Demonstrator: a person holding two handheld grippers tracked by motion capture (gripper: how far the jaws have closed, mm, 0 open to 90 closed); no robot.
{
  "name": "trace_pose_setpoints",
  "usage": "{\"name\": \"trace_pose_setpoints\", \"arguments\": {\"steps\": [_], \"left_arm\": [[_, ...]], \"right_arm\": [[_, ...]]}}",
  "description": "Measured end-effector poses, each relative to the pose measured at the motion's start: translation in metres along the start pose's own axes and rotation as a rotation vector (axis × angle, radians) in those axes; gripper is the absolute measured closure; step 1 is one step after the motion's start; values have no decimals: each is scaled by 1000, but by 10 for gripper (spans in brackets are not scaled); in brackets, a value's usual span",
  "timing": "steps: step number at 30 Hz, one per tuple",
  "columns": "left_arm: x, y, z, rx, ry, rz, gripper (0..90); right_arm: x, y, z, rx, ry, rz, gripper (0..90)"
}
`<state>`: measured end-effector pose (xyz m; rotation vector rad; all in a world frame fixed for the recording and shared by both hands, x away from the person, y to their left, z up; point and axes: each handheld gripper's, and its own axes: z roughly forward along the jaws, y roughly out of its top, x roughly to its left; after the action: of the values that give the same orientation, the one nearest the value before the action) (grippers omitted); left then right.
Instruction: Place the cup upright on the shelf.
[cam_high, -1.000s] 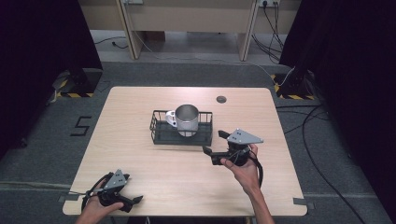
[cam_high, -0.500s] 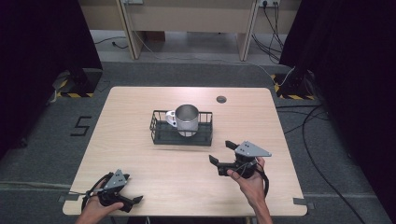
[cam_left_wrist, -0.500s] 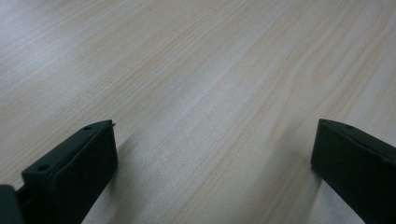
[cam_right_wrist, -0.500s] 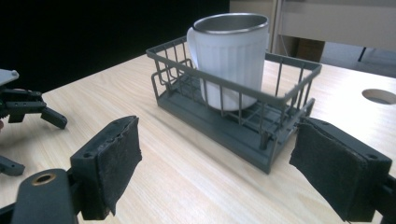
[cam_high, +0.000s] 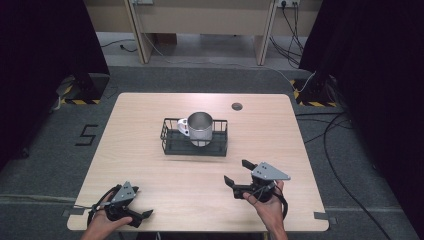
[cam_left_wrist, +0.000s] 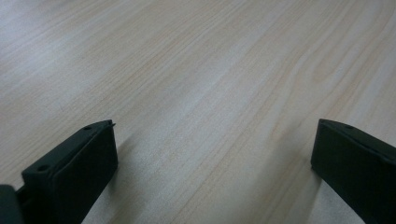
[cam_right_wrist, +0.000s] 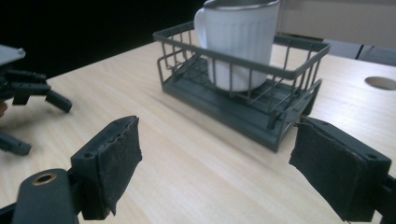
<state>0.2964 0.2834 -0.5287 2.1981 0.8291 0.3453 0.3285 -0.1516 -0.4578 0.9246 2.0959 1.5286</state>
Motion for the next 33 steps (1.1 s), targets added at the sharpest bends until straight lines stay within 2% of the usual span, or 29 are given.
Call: {"name": "trace_pose_setpoints", "arguments": {"steps": [4, 13, 24, 33], "left_arm": [[0, 0, 0, 0, 0, 0, 0], [0, 0, 0, 0, 0, 0, 0], [0, 0, 0, 0, 0, 0, 0], [0, 0, 0, 1, 0, 0, 0]], "right_arm": [[5, -7, 1, 20, 17, -6, 155], [8, -19, 0, 54, 13, -5, 155], [8, -31, -8, 64, 11, 13, 154], [11, -38, -8, 85, 14, 16, 153]]}}
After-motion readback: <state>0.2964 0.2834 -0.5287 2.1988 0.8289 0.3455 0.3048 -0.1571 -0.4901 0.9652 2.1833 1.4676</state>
